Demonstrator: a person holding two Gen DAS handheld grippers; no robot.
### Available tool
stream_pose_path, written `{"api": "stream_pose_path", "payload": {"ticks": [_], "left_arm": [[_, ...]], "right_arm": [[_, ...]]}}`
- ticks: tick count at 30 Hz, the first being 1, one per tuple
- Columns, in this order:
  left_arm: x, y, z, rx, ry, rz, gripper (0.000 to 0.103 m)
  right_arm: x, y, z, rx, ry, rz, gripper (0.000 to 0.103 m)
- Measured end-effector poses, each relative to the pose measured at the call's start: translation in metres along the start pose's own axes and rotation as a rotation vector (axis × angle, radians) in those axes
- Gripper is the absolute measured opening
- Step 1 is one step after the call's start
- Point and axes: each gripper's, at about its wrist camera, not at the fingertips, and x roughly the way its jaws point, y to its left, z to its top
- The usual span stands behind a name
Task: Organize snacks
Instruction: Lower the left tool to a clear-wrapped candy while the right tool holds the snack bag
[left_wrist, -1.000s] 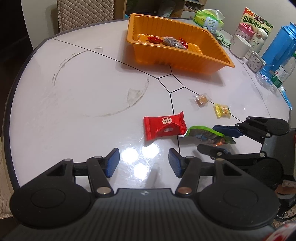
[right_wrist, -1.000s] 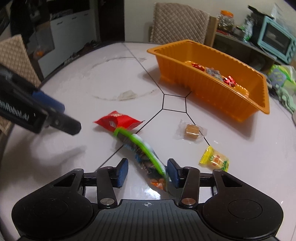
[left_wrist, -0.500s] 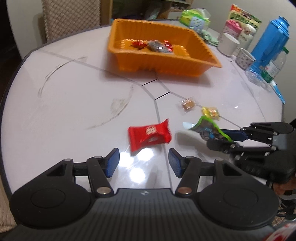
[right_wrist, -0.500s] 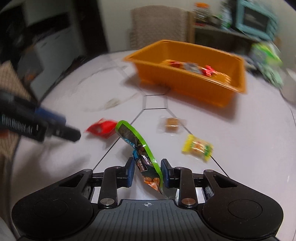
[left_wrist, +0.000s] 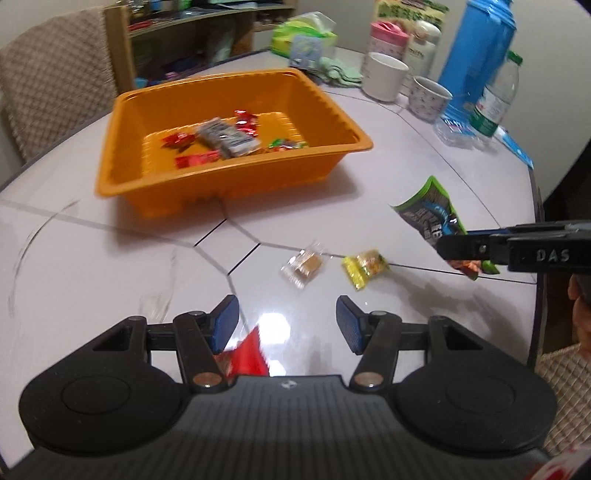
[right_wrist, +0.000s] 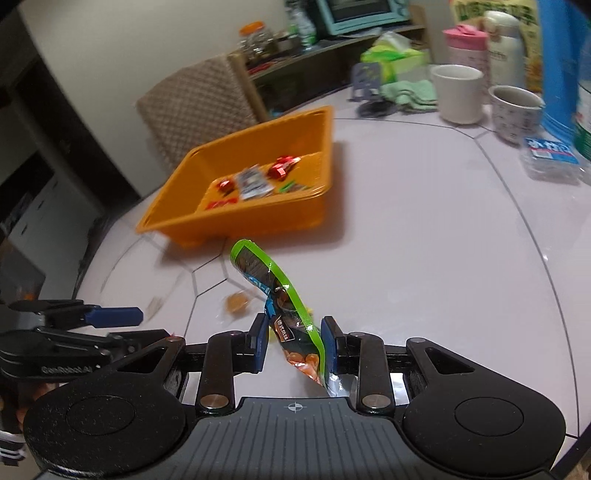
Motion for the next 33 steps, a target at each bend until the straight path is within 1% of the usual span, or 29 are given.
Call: {"api": "stream_pose_path", "payload": {"ticks": [9, 14, 21, 24, 31, 33], "left_arm": [[0.039, -0.009, 0.020, 0.092, 0.048, -0.014, 0.054], [0.051, -0.011, 0.028, 0.130, 0.057, -0.026, 0.053], [0.063, -0.013, 0.031, 0.204, 0.061, -0.051, 0.054], [0.066, -0.012, 0.031, 0.217, 0.060, -0.065, 0.054], [0.077, -0.011, 0.033, 0.224, 0.090, -0.066, 0.053], [0.079, -0.010, 0.032, 0.223, 0.096, -0.066, 0.048]], "right_arm": [[-0.002, -0.019, 0.002, 0.054, -0.005, -0.041, 0.031], [0.001, -0.025, 0.006, 0.065, -0.011, -0.050, 0.031], [0.000, -0.025, 0.008, 0.074, -0.022, -0.055, 0.031], [0.001, -0.027, 0.009, 0.076, -0.021, -0.056, 0.031], [0.002, -0.028, 0.008, 0.085, -0.020, -0.059, 0.031], [0.002, -0.028, 0.008, 0.088, -0.020, -0.061, 0.031]]}}
